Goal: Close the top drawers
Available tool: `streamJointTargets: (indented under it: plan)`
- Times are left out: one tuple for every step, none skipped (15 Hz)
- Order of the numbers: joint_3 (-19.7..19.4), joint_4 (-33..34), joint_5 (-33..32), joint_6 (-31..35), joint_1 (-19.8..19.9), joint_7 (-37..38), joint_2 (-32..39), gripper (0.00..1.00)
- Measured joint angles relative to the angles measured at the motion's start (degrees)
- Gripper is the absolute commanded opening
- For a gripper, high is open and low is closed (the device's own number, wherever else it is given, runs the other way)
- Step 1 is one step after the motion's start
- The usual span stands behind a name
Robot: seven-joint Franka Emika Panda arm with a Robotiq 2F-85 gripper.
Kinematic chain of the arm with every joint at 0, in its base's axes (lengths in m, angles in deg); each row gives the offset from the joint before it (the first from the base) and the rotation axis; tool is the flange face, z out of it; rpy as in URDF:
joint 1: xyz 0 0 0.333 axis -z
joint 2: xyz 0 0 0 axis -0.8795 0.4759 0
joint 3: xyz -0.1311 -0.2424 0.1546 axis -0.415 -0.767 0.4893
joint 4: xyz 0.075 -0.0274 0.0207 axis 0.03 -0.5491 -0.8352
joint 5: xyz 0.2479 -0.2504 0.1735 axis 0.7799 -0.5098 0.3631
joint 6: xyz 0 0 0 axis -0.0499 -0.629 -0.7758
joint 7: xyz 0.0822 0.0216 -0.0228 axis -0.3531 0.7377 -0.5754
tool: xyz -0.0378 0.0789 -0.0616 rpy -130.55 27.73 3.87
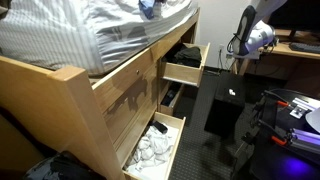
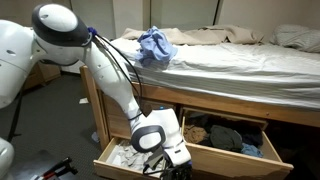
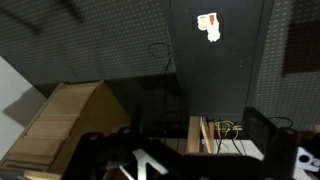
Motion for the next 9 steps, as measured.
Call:
streamJointTargets:
  plan:
    - [3.9, 1.1, 0.1, 1.8, 4.0, 0.0, -0.9, 1.00]
    - [7.9, 2.1, 0.2, 4.1, 7.9, 0.0, -1.7, 1.00]
    - [11.9, 3.1, 0.3, 7.0, 11.7, 0.0, -2.2, 1.00]
    - [16.3, 4.2, 0.3, 10.4, 15.5, 0.0, -2.4, 1.00]
    - [20.6, 5.5, 0.5, 13.8, 19.2, 0.0, -2.3, 1.00]
    - [24.9, 6.8, 0.6, 16.9, 22.7, 0.0, -2.1, 1.00]
    - [29.3, 8.2, 0.3, 19.6, 26.2, 0.3, -1.8, 1.00]
    - [33.8, 9.6, -0.3, 21.8, 29.9, 0.8, -1.5, 1.00]
    - [38.2, 11.0, -1.3, 23.7, 33.6, 1.6, -1.2, 1.00]
